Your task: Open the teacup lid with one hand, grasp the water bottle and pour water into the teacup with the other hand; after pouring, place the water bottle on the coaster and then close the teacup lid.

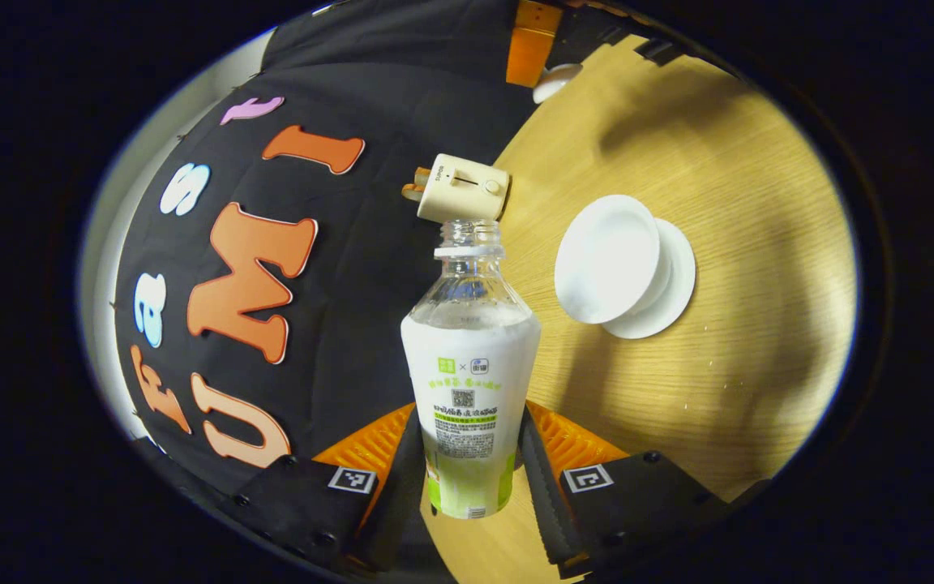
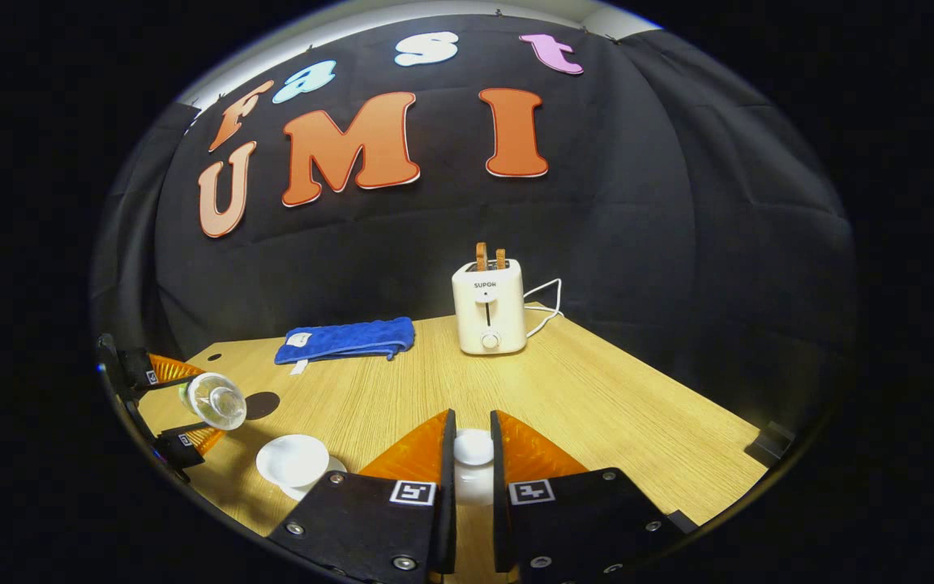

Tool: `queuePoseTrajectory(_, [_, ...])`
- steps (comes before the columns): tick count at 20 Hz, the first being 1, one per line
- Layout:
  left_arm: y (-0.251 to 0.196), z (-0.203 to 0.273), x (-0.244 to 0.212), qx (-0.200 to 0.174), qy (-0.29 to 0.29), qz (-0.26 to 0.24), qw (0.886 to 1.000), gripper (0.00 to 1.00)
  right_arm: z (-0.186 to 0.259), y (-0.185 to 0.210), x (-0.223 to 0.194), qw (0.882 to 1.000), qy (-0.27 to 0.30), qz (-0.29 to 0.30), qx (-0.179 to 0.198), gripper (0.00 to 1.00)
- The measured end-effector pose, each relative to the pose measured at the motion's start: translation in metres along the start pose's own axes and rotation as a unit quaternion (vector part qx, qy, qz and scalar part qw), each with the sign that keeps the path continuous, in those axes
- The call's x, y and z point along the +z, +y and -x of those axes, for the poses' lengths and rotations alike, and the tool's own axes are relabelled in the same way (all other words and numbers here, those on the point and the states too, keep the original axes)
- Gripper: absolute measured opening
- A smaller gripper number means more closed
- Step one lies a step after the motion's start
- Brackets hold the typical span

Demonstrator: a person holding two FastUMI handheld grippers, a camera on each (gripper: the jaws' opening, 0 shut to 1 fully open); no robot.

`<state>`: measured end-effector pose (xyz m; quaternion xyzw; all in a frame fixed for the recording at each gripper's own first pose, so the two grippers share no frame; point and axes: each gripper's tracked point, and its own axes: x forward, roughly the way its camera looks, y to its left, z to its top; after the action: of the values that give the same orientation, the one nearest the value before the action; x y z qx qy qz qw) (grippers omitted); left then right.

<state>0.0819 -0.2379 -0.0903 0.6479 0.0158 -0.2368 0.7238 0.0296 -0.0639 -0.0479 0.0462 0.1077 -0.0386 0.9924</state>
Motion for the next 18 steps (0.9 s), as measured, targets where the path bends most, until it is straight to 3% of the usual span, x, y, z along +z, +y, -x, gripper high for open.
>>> queuePoseTrajectory(1, [0.0,0.0,-0.003,-0.002,0.004,-0.014,1.0,0.7,0.0,0.001,0.001,1.0,0.0,0.0,0.001,0.18])
queuePoseTrajectory(3, [0.001,0.002,-0.005,-0.009,0.009,-0.04,0.999,0.72,0.0,-0.002,-0.001,1.0,0.002,-0.001,-0.001,0.18])
queuePoseTrajectory(5, [0.004,0.0,-0.005,-0.009,0.01,-0.062,0.998,0.65,0.0,-0.003,-0.002,1.0,0.004,0.0,-0.003,0.14])
queuePoseTrajectory(6, [0.004,0.0,-0.006,-0.009,0.012,-0.069,0.997,0.69,0.0,-0.003,-0.002,1.0,0.005,0.001,-0.003,0.18])
queuePoseTrajectory(10, [0.008,0.001,-0.009,-0.013,0.018,-0.108,0.994,0.65,0.001,-0.001,-0.001,1.0,0.004,-0.001,0.001,0.18])
queuePoseTrajectory(12, [0.01,0.001,-0.009,-0.018,0.019,-0.131,0.991,0.69,0.001,-0.001,-0.002,1.0,0.005,-0.001,0.001,0.18])
queuePoseTrajectory(17, [0.01,-0.003,-0.001,-0.033,0.016,-0.199,0.979,0.65,0.001,-0.004,-0.003,1.0,0.007,0.0,-0.001,0.18])
queuePoseTrajectory(18, [0.011,-0.004,0.0,-0.032,0.016,-0.211,0.977,0.69,0.001,-0.003,-0.003,1.0,0.007,0.001,-0.001,0.18])
